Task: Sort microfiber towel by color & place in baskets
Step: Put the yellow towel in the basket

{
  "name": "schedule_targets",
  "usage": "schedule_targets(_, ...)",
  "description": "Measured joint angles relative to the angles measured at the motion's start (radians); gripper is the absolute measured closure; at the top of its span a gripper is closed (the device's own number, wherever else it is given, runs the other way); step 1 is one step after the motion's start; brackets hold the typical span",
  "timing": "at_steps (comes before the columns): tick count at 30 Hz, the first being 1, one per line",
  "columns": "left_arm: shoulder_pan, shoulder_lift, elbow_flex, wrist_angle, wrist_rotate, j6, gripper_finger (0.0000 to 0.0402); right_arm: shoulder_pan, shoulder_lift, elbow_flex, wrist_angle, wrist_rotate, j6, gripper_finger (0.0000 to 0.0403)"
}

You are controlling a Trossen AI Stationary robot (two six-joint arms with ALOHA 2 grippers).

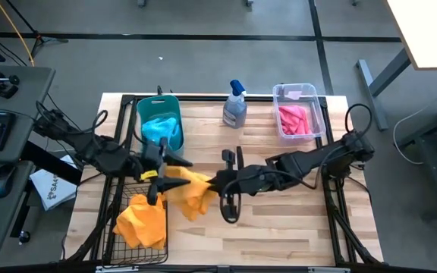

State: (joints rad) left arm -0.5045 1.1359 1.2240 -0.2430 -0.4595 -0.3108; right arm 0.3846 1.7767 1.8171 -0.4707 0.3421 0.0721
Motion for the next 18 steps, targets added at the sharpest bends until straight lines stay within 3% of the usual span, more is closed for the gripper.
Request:
schedule_targets(13,0.080,0.108,0.000,0.016,0.427,-0.292,0.0172,0.064,0.000,0.068,-0.042,-0.018,-0.175,0.0402)
schedule_targets(18,0.094,0.186,0.000,0.137,0.590,-0.353,0.0172,0.068,0.001,0.069,-0.042,-0.023,-0.186,0.0402)
